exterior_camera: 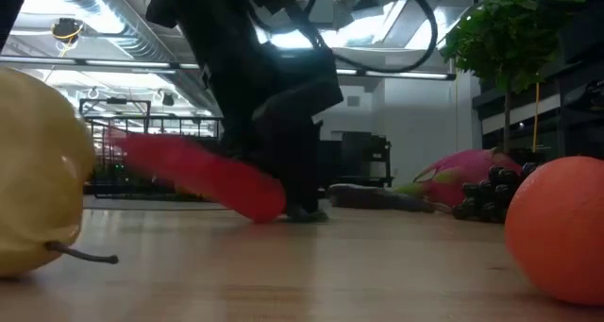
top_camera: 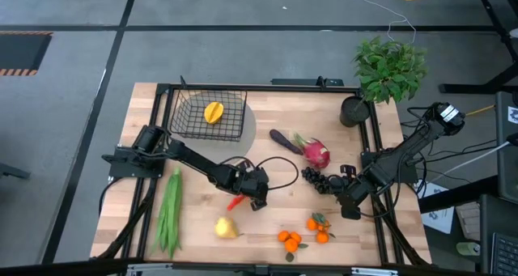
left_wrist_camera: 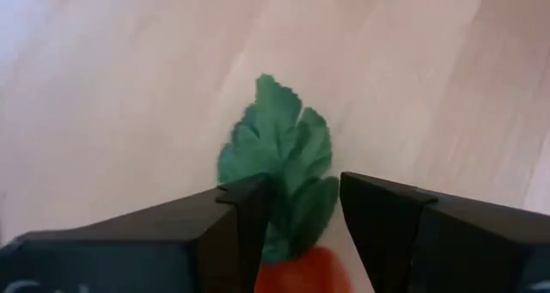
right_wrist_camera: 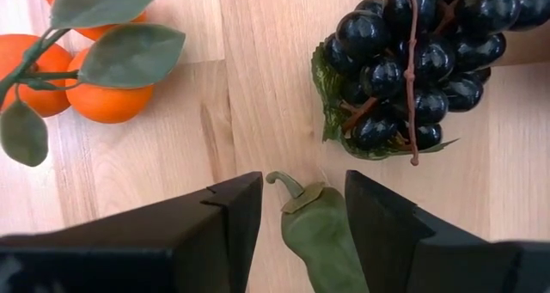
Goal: Build produce basket
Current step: Put the orange carrot into the black wire basket
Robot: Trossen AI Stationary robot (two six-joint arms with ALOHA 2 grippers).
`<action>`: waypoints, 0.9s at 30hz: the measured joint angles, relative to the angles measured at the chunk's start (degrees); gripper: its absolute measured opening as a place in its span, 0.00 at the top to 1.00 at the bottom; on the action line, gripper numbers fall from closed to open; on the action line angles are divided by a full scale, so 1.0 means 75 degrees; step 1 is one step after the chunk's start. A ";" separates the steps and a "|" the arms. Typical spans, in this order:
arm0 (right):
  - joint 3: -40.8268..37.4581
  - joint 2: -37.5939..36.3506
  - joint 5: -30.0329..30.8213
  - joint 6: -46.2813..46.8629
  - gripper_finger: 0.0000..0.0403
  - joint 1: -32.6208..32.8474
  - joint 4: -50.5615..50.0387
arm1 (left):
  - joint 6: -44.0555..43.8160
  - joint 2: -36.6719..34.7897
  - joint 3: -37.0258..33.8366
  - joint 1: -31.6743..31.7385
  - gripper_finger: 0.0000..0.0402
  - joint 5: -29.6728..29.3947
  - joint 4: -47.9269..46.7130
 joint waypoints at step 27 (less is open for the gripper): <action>0.0000 -0.0003 0.0073 -0.0029 0.61 0.0003 0.0058 | 0.0814 -0.0454 0.0214 -0.0624 0.67 -0.0385 -0.0379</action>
